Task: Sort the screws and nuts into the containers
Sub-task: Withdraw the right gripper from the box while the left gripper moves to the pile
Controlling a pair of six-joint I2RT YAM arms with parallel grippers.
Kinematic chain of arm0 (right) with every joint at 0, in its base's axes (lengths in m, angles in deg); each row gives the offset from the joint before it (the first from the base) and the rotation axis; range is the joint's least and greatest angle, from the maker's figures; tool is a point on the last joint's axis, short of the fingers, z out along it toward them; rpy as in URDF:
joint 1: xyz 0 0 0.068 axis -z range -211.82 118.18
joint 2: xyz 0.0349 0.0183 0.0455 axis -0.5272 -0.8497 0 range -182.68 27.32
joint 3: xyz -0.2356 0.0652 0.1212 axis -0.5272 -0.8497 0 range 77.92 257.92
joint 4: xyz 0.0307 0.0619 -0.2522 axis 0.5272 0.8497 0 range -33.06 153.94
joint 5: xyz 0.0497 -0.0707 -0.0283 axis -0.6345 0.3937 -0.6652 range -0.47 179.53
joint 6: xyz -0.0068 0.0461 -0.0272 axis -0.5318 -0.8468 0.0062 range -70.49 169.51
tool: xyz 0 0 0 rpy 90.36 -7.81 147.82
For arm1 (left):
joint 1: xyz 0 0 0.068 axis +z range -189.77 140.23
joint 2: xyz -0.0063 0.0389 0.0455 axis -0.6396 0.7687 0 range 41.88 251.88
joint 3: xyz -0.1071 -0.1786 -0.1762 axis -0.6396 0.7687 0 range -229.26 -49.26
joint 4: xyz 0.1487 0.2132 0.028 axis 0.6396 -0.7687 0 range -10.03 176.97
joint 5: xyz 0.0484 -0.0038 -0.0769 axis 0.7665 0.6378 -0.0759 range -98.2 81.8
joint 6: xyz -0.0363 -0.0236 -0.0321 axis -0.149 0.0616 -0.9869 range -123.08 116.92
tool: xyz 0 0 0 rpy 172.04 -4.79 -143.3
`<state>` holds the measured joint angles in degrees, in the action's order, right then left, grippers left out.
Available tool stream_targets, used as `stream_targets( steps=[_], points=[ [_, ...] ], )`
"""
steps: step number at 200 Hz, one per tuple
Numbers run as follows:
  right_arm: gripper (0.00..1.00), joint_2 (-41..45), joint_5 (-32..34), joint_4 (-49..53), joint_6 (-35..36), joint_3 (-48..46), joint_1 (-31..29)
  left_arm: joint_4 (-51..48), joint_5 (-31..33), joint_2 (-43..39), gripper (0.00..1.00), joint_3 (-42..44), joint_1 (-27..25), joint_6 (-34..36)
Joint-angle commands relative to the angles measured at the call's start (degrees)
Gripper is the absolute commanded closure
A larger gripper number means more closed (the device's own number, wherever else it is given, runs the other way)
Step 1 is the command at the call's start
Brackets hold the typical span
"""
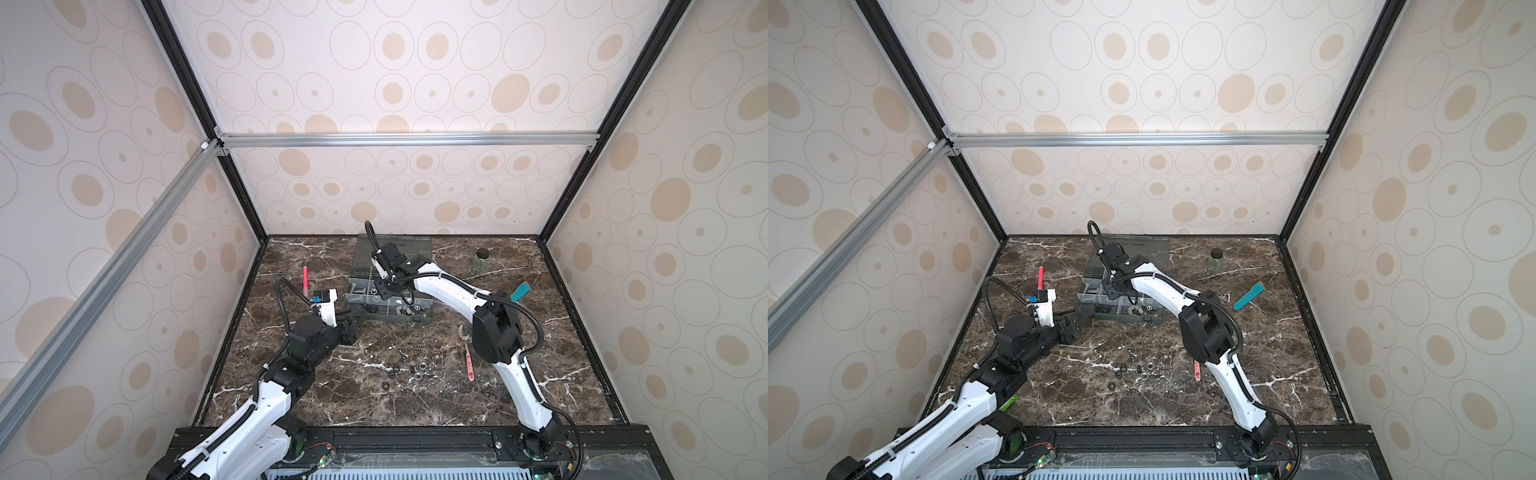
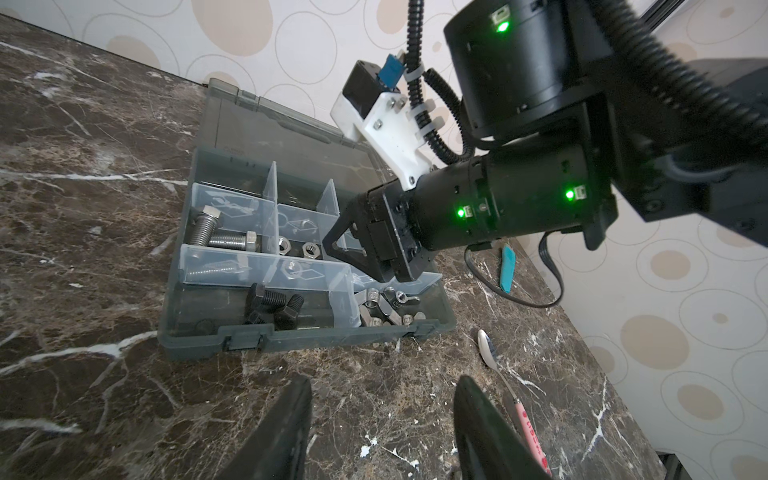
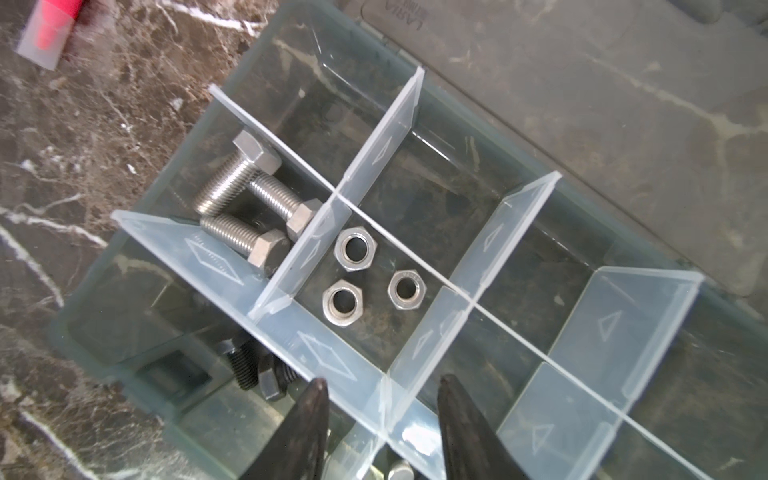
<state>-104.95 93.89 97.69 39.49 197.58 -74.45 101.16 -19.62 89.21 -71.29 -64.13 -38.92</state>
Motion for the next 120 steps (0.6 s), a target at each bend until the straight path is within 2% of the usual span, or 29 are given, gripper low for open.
stream_targets(
  steps=[1, 73, 120],
  points=[
    [0.53, 4.35, 0.11, -0.45, -0.26, -1.44, 0.19, 0.49, 0.21, 0.09, 0.45, -0.22, 0.37, -0.9],
    [0.53, 12.19, 0.87, -2.92, 0.03, -8.89, 0.61, -0.13, -0.17, 1.77, 0.45, -1.07, 0.38, -0.21],
    [0.53, 22.6, 2.44, -5.55, 0.46, -22.12, 1.55, -0.64, -0.52, 2.66, 0.46, -2.18, 0.28, 1.09]
  ],
)
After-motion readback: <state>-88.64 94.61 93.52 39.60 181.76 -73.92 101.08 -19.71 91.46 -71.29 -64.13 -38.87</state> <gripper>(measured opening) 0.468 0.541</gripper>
